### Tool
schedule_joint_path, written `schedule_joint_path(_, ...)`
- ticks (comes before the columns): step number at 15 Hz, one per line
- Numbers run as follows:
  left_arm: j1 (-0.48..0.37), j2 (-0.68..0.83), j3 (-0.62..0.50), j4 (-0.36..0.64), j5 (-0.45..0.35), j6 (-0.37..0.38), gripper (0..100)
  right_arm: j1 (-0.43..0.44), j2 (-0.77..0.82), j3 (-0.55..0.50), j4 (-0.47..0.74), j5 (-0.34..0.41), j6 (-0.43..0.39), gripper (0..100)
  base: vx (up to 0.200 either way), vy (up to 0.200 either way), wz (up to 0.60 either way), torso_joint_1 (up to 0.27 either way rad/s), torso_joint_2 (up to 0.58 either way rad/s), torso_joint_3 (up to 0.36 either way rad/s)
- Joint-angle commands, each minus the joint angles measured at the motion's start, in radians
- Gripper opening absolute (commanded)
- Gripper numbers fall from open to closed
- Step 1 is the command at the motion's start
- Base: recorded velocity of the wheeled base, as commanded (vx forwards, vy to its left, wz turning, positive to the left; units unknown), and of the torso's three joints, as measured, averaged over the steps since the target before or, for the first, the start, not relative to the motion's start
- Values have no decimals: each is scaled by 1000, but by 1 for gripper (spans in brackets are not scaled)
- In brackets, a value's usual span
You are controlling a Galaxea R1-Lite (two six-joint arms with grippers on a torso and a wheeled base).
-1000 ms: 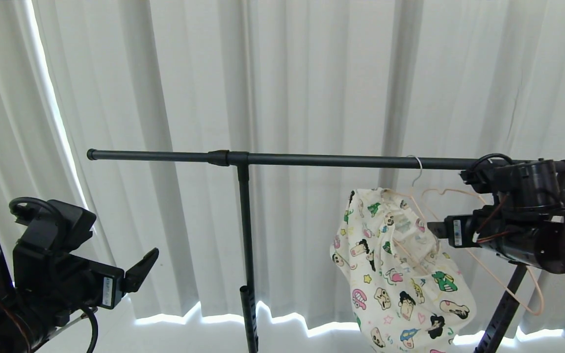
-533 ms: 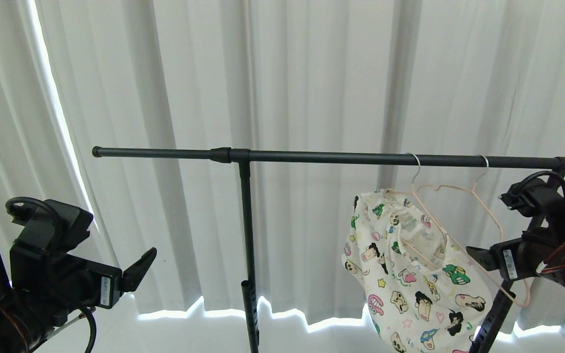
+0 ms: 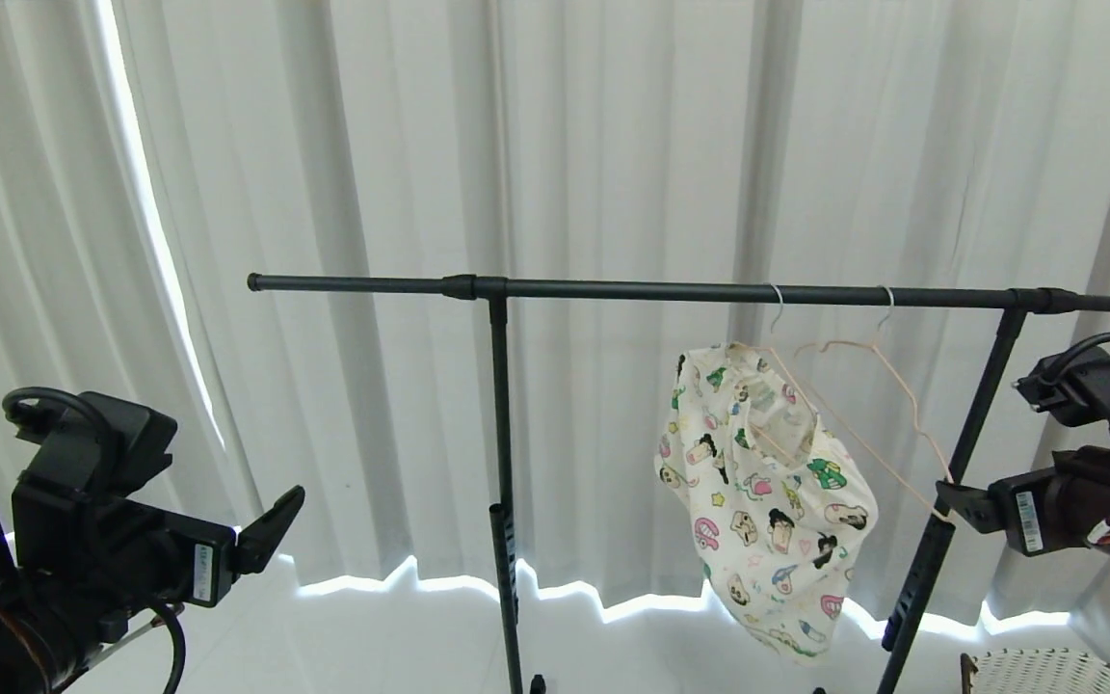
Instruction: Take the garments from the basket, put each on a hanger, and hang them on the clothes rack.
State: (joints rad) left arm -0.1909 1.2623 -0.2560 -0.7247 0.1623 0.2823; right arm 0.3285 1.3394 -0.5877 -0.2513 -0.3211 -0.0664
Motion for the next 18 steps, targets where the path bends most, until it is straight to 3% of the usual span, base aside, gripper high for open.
schedule_joint_path(1, 1, 0, 0, -1, 0, 0, 100, -23, -3, 2, 0, -1, -16, 100, -200, 0, 0, 2, 2, 2)
schedule_joint_path(5, 1, 0, 11, -1, 0, -2, 100, -144, -35, 55, -5, 4, -182, 100, -200, 0, 0, 2, 2, 5)
schedule_joint_path(8, -1, -18, 35, -1, 0, -5, 100, -192, -55, 94, -8, -3, -236, 100, -67, 0, 0, 2, 1, 1)
schedule_joint_path(15, 1, -34, 73, -1, 0, -5, 100, -223, -72, 111, -19, -4, -257, 100, 0, 0, 0, 0, 0, 0)
schedule_joint_path(18, 1, -34, 73, -1, 0, -5, 100, -223, -72, 111, -19, -4, -273, 100, 0, 0, 0, -134, 308, 160)
